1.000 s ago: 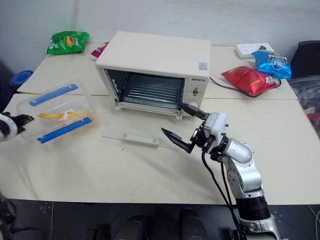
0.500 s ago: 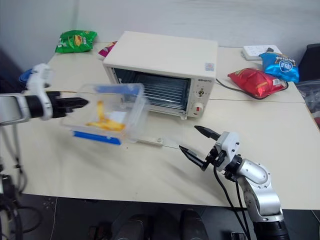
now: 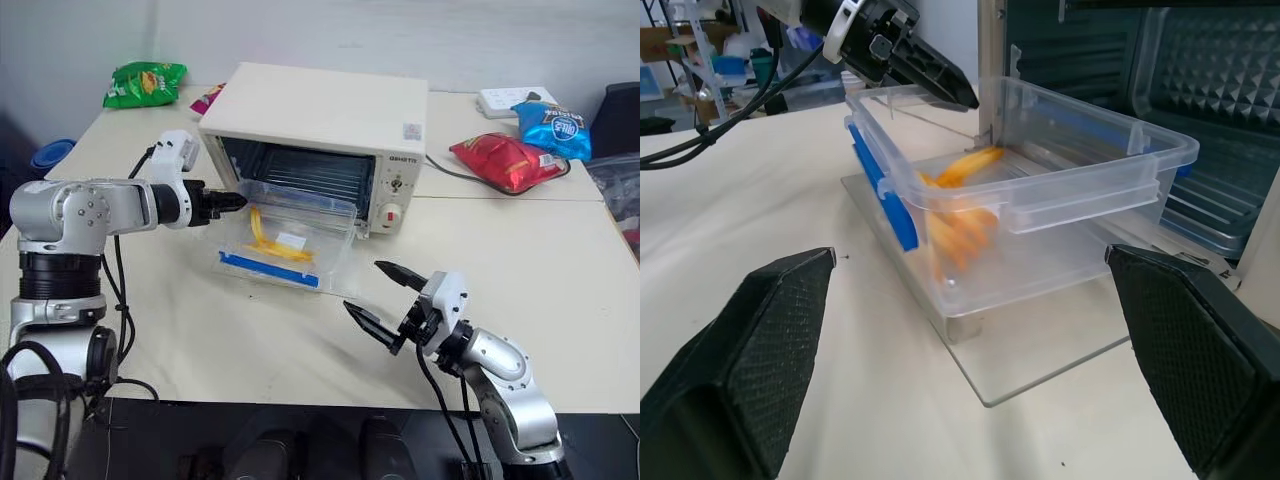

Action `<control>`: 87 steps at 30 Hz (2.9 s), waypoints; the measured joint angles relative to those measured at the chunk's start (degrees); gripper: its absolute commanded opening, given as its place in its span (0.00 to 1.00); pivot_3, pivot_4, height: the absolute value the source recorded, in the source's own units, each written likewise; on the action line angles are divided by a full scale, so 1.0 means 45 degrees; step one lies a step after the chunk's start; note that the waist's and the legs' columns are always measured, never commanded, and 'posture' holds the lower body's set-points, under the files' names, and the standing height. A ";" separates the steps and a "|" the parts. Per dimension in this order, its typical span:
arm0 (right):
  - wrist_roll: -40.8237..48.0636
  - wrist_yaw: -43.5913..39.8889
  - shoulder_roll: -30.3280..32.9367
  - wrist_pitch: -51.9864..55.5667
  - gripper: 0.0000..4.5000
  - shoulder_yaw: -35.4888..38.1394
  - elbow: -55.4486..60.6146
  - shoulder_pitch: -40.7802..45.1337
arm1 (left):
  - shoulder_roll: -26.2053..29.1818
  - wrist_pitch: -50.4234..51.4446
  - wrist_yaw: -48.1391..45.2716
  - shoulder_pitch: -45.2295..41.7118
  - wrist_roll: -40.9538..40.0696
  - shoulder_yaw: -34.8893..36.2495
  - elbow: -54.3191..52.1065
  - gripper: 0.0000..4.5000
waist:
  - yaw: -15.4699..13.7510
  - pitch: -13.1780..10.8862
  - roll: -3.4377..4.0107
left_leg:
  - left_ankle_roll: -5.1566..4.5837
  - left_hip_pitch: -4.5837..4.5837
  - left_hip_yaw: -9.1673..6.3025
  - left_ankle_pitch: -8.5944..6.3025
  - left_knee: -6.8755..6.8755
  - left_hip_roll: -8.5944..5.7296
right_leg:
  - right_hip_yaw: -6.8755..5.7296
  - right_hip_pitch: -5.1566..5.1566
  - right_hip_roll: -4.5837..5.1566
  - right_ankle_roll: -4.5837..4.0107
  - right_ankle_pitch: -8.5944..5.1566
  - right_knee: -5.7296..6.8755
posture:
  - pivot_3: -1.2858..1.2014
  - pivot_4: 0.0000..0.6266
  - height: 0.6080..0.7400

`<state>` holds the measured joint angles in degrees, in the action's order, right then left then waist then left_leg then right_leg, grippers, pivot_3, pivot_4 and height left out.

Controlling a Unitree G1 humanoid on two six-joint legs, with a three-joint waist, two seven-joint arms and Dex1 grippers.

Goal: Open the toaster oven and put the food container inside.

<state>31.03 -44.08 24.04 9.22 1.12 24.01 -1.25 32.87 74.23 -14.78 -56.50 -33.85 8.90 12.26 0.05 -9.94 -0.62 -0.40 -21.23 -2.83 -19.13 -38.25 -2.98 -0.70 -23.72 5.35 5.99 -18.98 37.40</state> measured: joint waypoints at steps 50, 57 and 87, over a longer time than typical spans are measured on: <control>-0.0619 -0.1169 0.1075 0.3541 0.00 -0.0455 -0.3579 0.5584 | 0.0184 -1.5671 -0.9281 0.4971 0.3585 -0.0959 0.2841 0.27 | 0.0365 0.0000 0.0006 | 0.0008 -0.0028 -0.0248 -0.0033 -0.0010 -0.0091 | -0.0113 -0.0039 0.0024 -0.0012 0.0001 -0.0016 | 0.52 0.24 1.00; -0.0990 -0.3634 0.4076 0.1855 0.00 0.1377 -0.4484 0.2464 | 0.3271 -1.5635 -1.4124 0.6765 0.1086 0.0883 0.0846 0.76 | 0.0156 -0.0002 0.0010 | -0.0005 0.0042 -0.0261 -0.0042 -0.0009 -0.0093 | -0.0111 0.0053 0.0032 -0.0015 0.0003 -0.0115 | 0.52 0.24 1.00; 0.0641 -0.2699 0.0999 0.2323 0.00 0.1059 -0.5381 0.6290 | 0.2668 -1.3853 -1.2319 0.9372 -0.0610 0.3011 -0.1162 1.00 | 0.0284 -0.0009 0.0022 | 0.0008 0.0018 -0.0276 -0.0043 0.0005 -0.0075 | -0.0115 0.0026 0.0016 -0.0032 0.0012 -0.0093 | 0.52 0.24 1.00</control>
<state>33.91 -56.22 28.54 19.68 5.88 -0.21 27.06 44.88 11.89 -70.22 -14.33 -36.60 22.45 7.03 1.33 -9.98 -0.52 -0.36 -21.14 -4.07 -19.32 -38.23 -3.32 -1.22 -23.60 5.42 5.85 -18.92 36.98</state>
